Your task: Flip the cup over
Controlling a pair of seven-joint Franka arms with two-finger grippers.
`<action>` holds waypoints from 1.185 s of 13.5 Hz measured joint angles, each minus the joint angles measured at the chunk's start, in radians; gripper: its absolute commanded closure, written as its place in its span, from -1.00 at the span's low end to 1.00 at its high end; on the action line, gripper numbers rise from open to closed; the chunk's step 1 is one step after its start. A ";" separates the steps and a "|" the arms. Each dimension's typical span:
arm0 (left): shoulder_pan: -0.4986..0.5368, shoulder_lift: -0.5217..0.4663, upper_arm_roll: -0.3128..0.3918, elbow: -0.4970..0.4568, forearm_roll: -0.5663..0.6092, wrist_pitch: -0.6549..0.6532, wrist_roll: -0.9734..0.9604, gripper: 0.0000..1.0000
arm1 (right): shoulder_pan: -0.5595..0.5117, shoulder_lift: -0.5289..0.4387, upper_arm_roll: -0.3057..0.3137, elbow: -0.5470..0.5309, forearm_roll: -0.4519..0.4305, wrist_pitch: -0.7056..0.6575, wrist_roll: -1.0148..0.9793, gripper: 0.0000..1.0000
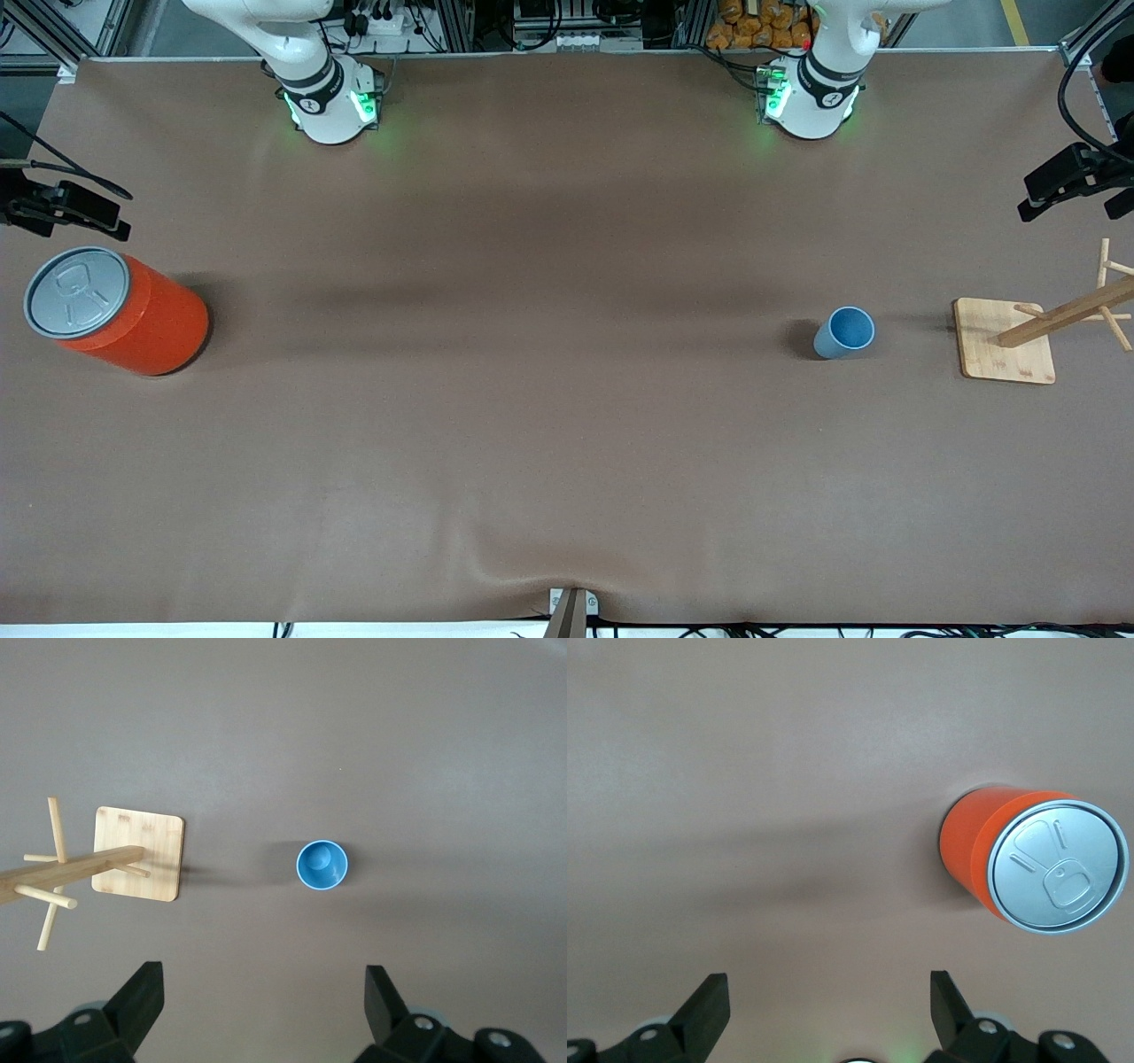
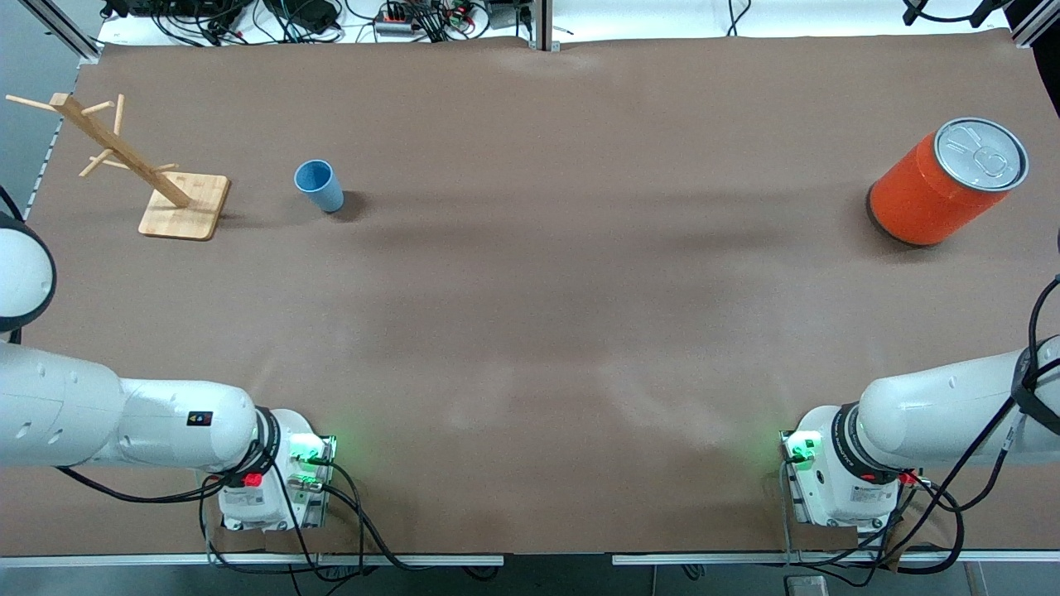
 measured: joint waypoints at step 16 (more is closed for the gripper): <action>-0.003 0.004 -0.020 -0.028 -0.005 -0.016 -0.031 -1.00 | 0.000 0.001 -0.001 0.000 0.000 0.000 0.000 -1.00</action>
